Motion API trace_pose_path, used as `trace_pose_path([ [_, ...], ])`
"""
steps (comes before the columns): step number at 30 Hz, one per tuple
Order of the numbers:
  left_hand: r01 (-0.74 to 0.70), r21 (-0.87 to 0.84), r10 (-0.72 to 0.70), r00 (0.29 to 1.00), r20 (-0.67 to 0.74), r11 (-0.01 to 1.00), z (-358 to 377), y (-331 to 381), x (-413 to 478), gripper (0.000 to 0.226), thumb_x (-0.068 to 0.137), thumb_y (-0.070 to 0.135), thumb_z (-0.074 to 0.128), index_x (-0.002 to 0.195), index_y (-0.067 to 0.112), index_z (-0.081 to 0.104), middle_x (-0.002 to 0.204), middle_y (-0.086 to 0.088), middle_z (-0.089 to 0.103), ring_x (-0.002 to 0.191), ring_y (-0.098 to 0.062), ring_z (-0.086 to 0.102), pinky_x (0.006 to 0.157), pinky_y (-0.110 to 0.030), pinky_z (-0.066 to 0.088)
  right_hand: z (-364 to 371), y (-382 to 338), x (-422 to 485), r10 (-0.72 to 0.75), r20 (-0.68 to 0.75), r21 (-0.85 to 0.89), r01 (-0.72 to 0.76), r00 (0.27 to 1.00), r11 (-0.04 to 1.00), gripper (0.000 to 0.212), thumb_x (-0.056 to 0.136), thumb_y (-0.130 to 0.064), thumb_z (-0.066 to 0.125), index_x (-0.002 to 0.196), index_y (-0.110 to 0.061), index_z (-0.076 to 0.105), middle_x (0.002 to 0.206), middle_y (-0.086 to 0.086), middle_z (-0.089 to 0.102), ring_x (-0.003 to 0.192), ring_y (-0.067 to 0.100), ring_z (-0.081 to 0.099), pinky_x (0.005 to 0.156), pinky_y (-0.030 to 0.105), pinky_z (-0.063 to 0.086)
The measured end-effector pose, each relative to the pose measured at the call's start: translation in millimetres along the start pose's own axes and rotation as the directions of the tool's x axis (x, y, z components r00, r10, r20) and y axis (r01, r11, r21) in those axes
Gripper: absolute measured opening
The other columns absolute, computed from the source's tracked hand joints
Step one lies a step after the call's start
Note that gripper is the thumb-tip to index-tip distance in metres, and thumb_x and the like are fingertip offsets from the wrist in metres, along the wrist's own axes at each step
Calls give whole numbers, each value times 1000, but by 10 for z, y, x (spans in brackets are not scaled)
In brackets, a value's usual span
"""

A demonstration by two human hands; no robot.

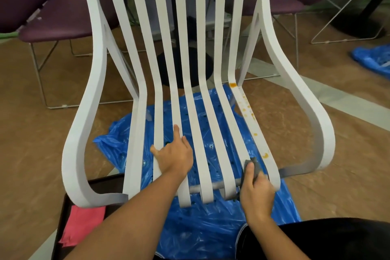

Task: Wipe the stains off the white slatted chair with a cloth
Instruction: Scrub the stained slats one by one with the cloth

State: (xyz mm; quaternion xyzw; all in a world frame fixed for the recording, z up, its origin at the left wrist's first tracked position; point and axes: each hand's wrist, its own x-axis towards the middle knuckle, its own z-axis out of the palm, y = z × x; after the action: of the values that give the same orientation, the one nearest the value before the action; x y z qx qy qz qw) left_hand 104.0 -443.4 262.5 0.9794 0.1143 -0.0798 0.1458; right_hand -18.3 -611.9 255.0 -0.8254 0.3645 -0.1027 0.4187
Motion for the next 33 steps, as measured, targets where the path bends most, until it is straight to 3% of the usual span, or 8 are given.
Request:
trace_pose_path([
  [2,1,7,-1,1000,0,1000,7,0,6,54,108,41,20,160,29,14,56,6,58,62,-13,57,118,-56,12,15,-163,238,18,92,-218,3,996,976,52,103,-48,34,72,-12,56,65,2,57,59,14,51,55,32,37],
  [4,3,15,-3,1000,1,1000,8,-5,7,54,108,41,19,160,30,14,55,5,58,61,-13,56,118,-55,12,127,-291,449,28,169,-404,44,985,914,50,103,-50,29,93,-10,58,81,7,63,72,24,58,63,35,38],
  [6,7,22,-7,1000,-1,1000,24,-1,23,54,108,42,18,160,30,14,54,5,58,59,-12,54,118,-54,12,313,-422,648,10,208,-485,94,978,869,48,103,-49,28,116,-8,51,106,13,62,93,31,61,69,37,38],
  [8,8,21,-8,1000,-4,1000,34,1,31,54,108,42,18,160,31,13,53,5,58,58,-12,55,118,-54,12,501,-602,880,-14,226,-526,134,974,840,47,104,-47,30,125,-7,44,118,15,59,103,32,60,70,38,38],
  [16,4,11,-4,1000,0,1000,32,-5,21,54,107,43,16,160,32,12,56,7,60,64,-11,59,118,-54,11,1137,-1249,1848,-89,257,-468,204,962,860,42,105,-44,28,121,-9,45,111,12,65,102,32,63,69,37,38],
  [20,-1,8,1,1000,0,1000,25,11,42,54,108,43,17,160,32,12,57,7,59,66,-11,59,118,-54,11,1303,-1362,2158,-80,294,-476,218,952,852,40,104,-37,28,132,-12,44,124,10,59,112,31,59,72,40,39],
  [29,-4,8,4,1000,-24,1000,45,9,55,54,108,43,16,160,32,14,56,8,58,63,-11,56,119,-54,13,1025,-1109,1833,-47,318,-382,173,947,908,49,105,-48,28,129,-8,42,122,17,59,111,37,57,74,38,39],
  [33,1,18,0,1000,-23,1000,47,-24,46,53,108,43,17,160,32,15,56,8,57,59,-10,51,118,-53,15,750,-809,1366,-49,314,-387,175,948,905,46,105,-49,25,120,-9,43,102,12,62,86,31,57,67,37,39],
])
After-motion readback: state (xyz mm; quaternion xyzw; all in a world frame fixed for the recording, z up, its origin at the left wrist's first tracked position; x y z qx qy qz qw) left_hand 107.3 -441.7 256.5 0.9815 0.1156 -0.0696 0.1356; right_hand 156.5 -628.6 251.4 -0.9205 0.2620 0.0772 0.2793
